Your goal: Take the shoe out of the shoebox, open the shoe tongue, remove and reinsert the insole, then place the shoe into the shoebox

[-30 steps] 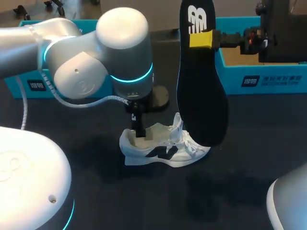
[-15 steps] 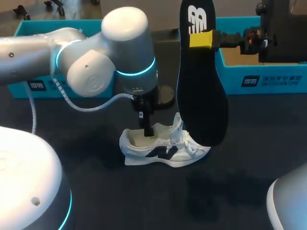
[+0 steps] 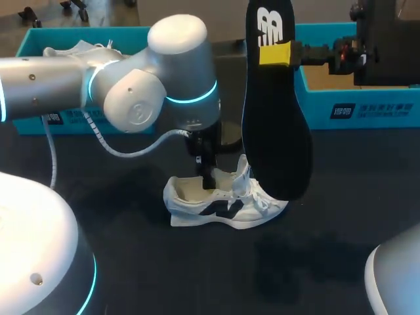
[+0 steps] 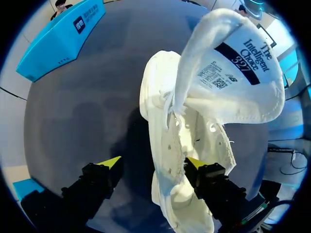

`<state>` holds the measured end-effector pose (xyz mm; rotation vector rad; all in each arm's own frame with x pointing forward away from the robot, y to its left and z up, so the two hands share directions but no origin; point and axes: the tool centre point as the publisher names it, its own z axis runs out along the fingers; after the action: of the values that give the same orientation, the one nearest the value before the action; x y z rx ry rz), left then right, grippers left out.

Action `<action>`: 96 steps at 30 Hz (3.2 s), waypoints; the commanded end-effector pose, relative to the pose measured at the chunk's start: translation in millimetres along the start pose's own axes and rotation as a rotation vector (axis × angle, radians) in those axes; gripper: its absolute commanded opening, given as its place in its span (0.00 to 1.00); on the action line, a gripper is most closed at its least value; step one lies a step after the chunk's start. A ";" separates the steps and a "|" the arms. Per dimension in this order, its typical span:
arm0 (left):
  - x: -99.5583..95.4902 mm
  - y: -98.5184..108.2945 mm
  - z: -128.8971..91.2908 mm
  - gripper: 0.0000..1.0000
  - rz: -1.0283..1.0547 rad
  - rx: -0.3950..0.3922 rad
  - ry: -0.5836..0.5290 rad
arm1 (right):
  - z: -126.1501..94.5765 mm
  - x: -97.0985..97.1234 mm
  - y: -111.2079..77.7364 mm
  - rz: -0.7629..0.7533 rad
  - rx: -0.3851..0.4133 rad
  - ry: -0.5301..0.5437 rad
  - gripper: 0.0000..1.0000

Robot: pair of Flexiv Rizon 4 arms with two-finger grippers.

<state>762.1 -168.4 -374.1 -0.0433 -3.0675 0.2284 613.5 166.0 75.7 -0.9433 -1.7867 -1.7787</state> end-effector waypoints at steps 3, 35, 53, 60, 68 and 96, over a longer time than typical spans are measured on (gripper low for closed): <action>0.0 -5.2 9.4 0.76 0.002 -0.004 0.016 | 4.6 -0.4 1.6 0.002 0.001 -0.002 0.00; 11.2 0.1 17.5 0.11 0.014 0.001 0.061 | 4.6 -0.4 1.6 0.002 0.001 -0.002 0.00; 13.2 5.2 -16.8 0.00 0.317 0.129 0.350 | 4.6 -0.4 1.6 0.002 0.001 -0.002 0.00; 17.1 10.5 -24.5 0.00 0.751 0.029 0.533 | 4.6 -0.4 1.6 0.002 0.001 -0.002 0.00; 22.7 11.6 -42.6 0.00 1.213 -0.065 0.517 | 4.6 -0.4 1.6 0.002 0.001 -0.002 0.00; 20.6 5.5 -48.0 0.00 1.425 -0.175 0.447 | 4.6 -0.4 1.6 0.002 0.001 -0.002 0.00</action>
<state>744.5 -155.3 -327.8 -1.9031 -2.0333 -0.0147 613.5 165.9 75.8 -0.9436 -1.7870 -1.7786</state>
